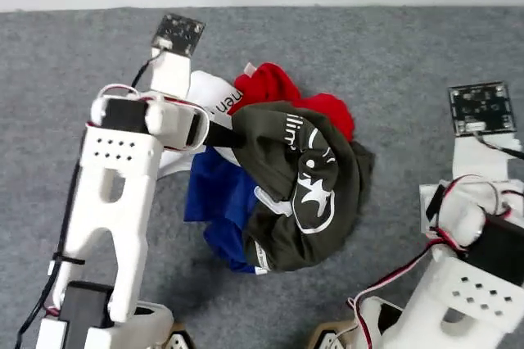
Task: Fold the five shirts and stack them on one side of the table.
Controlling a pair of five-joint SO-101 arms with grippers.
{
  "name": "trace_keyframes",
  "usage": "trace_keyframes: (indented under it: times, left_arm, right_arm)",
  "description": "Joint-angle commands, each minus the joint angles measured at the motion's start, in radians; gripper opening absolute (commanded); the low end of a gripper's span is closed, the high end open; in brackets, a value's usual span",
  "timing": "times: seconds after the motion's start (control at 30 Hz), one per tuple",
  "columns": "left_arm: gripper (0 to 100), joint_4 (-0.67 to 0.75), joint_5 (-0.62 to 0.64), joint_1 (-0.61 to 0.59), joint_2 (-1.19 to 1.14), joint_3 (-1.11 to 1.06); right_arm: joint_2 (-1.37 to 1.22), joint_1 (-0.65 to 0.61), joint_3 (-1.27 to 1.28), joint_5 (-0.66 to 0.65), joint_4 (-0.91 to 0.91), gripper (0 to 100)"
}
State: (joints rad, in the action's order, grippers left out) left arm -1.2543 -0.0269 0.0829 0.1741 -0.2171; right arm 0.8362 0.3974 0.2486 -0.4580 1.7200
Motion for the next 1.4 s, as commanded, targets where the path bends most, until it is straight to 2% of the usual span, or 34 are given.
trace_keyframes:
  times: [0.0,0.2,0.33,0.4,0.53,0.7,0.83,1.13,1.37]
  left_arm:
    - [43,0.201,-0.006,0.028,-0.023,-0.096]
    - [43,0.422,0.0,0.115,-0.354,-0.091]
    - [37,0.468,0.048,0.155,-0.578,0.016]
    - [28,0.43,0.058,0.15,-0.638,0.12]
    - [3,0.411,0.008,0.098,-0.703,0.242]
    - [1,0.397,-0.077,-0.052,-0.726,0.321]
    - [1,0.267,-0.074,-0.209,-0.678,0.46]
    - [1,0.005,-0.075,-0.582,-0.405,0.727]
    - [1,-0.034,-0.075,-0.862,-0.17,0.723]
  right_arm:
    - [0.01,0.001,-0.011,-0.018,0.053,53.7]
    - [0.01,-0.001,-0.011,-0.038,0.068,55.3]
    - [0.01,0.001,-0.009,-0.038,0.07,55.3]
    - [0.01,-0.001,0.012,-0.038,0.07,55.3]
    - [0.01,-0.001,0.118,-0.037,0.068,55.3]
    - [0.01,0.001,0.25,-0.037,0.061,55.3]
    - [0.01,0.002,0.311,-0.037,0.059,55.3]
    - [0.01,0.001,0.399,-0.038,0.004,55.3]
    - [0.01,-0.001,0.47,-0.038,-0.05,55.3]
